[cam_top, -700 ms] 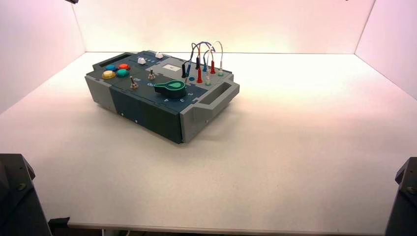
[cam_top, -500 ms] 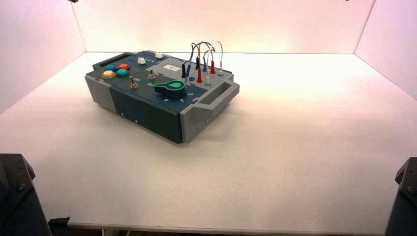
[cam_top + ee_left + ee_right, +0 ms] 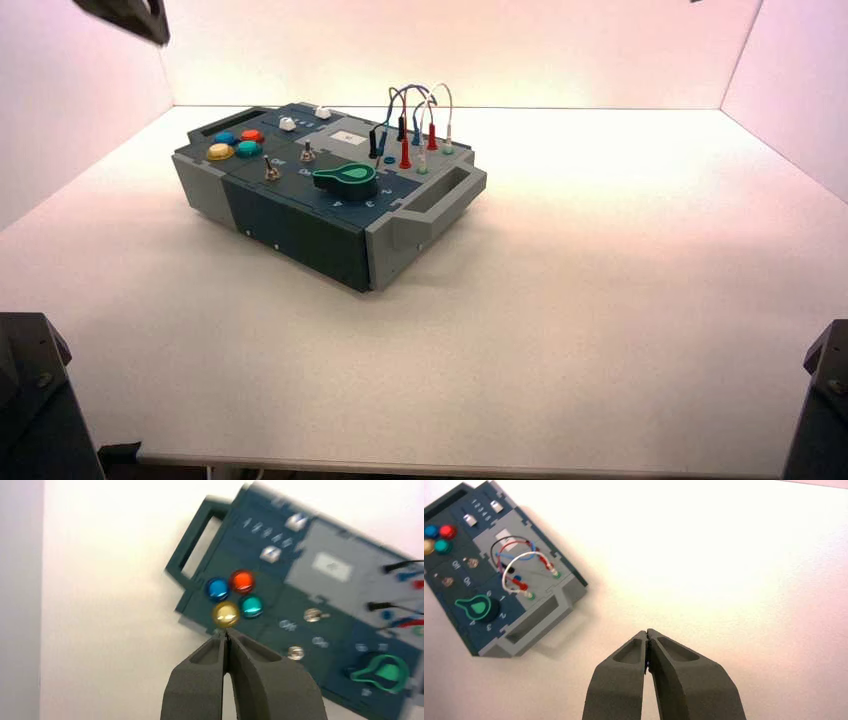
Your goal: Move the box to the right.
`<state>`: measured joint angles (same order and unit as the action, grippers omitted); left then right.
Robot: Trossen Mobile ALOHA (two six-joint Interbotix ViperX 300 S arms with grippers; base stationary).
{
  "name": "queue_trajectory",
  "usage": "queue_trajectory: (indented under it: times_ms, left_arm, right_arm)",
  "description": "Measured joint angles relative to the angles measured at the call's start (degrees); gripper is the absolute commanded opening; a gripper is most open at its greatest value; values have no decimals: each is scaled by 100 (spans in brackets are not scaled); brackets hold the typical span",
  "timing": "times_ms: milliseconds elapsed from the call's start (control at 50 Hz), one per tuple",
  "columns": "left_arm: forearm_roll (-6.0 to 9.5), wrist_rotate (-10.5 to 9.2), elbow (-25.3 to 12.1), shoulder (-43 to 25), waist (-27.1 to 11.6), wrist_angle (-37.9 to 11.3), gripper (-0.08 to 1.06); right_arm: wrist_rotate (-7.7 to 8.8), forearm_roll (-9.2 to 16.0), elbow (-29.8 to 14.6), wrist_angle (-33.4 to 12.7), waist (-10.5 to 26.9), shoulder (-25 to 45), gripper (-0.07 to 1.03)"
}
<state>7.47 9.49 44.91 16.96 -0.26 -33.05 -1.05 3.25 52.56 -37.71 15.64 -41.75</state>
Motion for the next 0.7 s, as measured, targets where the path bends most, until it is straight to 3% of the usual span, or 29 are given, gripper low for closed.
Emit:
queue_trajectory:
  times_ms: [440, 700]
  left_arm:
    - [-35, 18, -1222, -1450, 149, -141, -3]
    - [-105, 26, -1556, -2224, 281, -237, -3]
  right_arm:
    - [-70, 466, 0, 193, 756, 501, -2]
    - [-70, 527, 0, 211, 967, 738, -2]
